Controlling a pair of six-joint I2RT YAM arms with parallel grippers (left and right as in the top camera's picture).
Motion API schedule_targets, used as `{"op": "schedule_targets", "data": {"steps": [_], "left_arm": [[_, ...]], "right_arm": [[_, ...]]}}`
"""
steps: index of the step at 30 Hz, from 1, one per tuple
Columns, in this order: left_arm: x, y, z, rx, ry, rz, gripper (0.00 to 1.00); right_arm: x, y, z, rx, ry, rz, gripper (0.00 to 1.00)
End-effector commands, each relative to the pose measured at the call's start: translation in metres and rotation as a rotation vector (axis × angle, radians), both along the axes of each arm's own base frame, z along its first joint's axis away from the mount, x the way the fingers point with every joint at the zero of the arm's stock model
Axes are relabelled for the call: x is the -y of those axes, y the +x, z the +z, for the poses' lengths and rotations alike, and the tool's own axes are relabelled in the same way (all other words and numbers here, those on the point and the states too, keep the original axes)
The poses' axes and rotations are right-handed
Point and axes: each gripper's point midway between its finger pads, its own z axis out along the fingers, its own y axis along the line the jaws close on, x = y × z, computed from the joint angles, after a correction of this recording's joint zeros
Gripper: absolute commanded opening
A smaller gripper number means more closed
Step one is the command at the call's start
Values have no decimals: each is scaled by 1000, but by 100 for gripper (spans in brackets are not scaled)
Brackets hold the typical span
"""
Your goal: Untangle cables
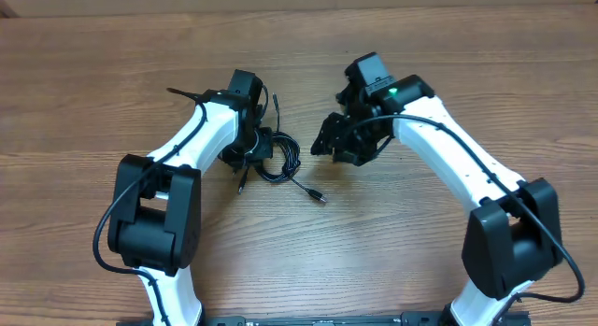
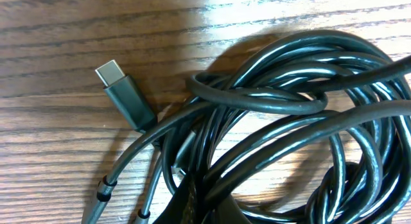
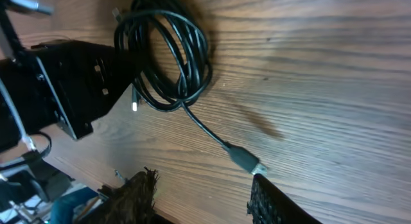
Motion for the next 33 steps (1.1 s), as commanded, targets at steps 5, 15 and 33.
{"op": "schedule_targets", "data": {"steps": [5,15,33], "left_arm": [[-11,-3,-16,-23,82,-26,5],[-7,-2,-14,-18,83,-61,8],[-4,13,11,8,87,-79,29]], "right_arm": [[-12,6,-19,-81,-16,-140,47],[-30,4,-57,-144,-41,-141,36],[-57,6,-85,-115,-78,-176,26]]}}
